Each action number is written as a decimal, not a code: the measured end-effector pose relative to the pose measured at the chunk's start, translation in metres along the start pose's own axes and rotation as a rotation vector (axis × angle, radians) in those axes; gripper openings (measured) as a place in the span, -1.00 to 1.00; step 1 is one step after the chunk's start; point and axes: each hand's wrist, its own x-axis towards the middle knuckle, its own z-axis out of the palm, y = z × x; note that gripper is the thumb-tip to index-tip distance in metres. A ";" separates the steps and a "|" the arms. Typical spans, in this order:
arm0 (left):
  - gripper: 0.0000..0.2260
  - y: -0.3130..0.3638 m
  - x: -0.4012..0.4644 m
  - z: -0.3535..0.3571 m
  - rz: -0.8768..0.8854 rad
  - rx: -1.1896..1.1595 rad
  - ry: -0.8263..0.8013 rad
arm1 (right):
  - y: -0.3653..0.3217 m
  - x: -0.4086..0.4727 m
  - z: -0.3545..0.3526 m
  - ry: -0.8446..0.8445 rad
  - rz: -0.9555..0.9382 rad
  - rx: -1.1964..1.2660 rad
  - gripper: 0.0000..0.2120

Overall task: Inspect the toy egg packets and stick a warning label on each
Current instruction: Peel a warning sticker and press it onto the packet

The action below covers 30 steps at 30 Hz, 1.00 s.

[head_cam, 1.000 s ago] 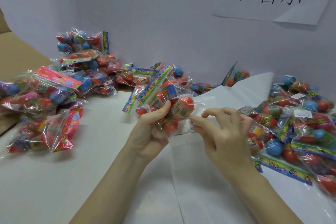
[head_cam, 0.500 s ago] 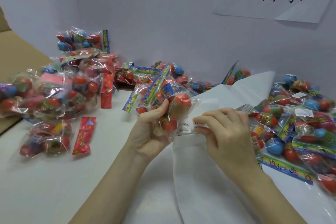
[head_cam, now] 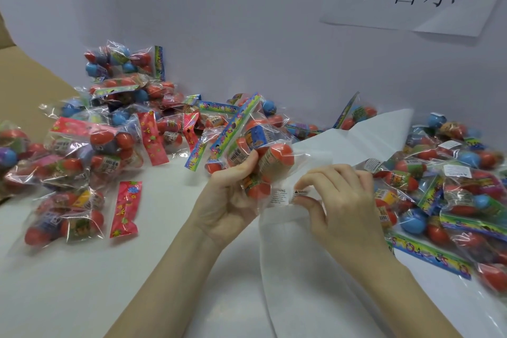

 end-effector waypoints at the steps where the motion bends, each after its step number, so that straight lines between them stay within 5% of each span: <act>1: -0.82 0.000 0.000 0.000 0.000 0.003 0.006 | 0.000 0.000 0.000 -0.005 0.000 -0.002 -0.93; 10: -0.80 0.000 0.002 -0.001 0.014 -0.053 0.054 | 0.001 -0.003 0.001 -0.102 0.075 0.154 -0.77; 17: -0.80 0.001 0.005 -0.001 0.138 0.247 0.084 | 0.006 -0.001 -0.004 -0.256 0.189 0.416 -0.75; 23: -0.90 -0.006 0.009 -0.003 0.188 0.376 0.161 | 0.010 -0.002 -0.003 -0.382 0.043 0.392 -0.81; 27: -0.86 -0.003 0.011 -0.008 0.223 0.362 0.238 | 0.015 -0.002 -0.004 -0.378 0.165 0.574 -0.63; 30: -0.82 -0.001 0.011 -0.010 0.270 0.486 0.304 | 0.018 0.001 -0.012 -0.292 0.322 0.741 -0.72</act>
